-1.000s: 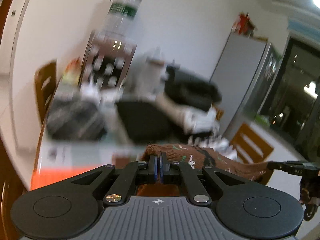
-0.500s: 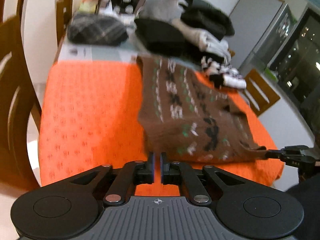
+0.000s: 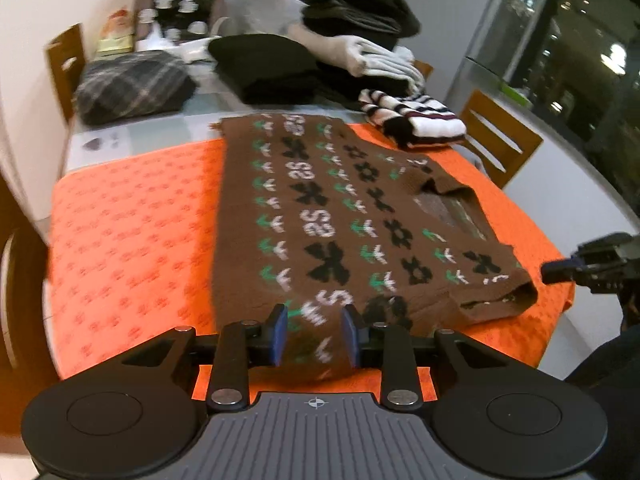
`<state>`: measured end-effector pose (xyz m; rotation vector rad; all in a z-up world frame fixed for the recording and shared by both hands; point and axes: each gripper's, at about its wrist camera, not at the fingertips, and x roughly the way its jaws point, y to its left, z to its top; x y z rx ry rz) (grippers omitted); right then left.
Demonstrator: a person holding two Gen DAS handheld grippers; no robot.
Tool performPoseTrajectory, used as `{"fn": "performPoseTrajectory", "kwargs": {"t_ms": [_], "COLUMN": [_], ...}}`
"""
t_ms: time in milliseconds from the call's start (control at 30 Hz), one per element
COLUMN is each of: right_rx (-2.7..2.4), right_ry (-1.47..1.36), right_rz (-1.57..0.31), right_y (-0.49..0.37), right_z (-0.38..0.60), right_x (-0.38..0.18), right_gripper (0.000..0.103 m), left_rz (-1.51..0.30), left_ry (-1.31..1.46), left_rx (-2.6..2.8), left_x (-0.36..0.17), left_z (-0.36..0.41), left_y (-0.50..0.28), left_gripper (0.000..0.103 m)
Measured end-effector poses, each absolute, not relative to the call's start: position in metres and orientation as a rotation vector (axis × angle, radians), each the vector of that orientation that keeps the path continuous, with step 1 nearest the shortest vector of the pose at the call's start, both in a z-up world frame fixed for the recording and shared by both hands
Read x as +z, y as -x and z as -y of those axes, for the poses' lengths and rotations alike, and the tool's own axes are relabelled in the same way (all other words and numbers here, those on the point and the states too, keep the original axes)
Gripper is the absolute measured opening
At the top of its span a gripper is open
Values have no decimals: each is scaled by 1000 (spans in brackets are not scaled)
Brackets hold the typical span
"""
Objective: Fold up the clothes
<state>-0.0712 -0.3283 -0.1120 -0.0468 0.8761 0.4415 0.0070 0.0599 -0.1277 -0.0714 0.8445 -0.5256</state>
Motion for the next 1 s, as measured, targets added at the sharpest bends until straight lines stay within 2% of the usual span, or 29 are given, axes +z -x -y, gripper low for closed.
{"fn": "performPoseTrajectory", "kwargs": {"t_ms": [133,233,267,300,367,433,567,767,833,900,933,967,1000], "right_rx": [409,408,416,427,432,429,418,419,419,416,411,401,390], "right_ry": [86,166,201,238,302,359,422,492,520,519,509,492,476], "right_rz": [-887,-909,-913,-914,-920,-926,-936,-950,-953,-952,-950,-947,-938], "right_y": [54,47,48,50,54,59,61,59,59,58,58,58,59], "right_z": [315,304,300,297,292,288,285,281,279,279,281,283,286], "right_x": [-120,-128,-131,-133,-138,-143,-149,-157,-161,-163,-163,-161,-159], "right_gripper": [16,34,35,35,35,35,35,35,34,22,4,1,1], "left_rz": [-865,-880,-881,-877,-861,-847,-832,-808,-801,-805,-806,-806,-795], "left_ry": [84,68,54,37,-16,-78,-207,-353,-413,-468,-482,-493,-499], "left_rx": [-555,-586,-604,-619,-648,-680,-717,-763,-775,-797,-810,-824,-827], "left_x": [-137,-141,-140,-139,-136,-134,-140,-150,-156,-162,-164,-165,-165], "left_z": [-43,-35,-32,-30,-25,-20,-7,10,15,20,20,21,20], "left_y": [-23,-26,-24,-21,-12,-4,6,14,18,22,24,26,29], "left_gripper": [31,31,33,35,52,61,67,68,65,44,26,19,17]}}
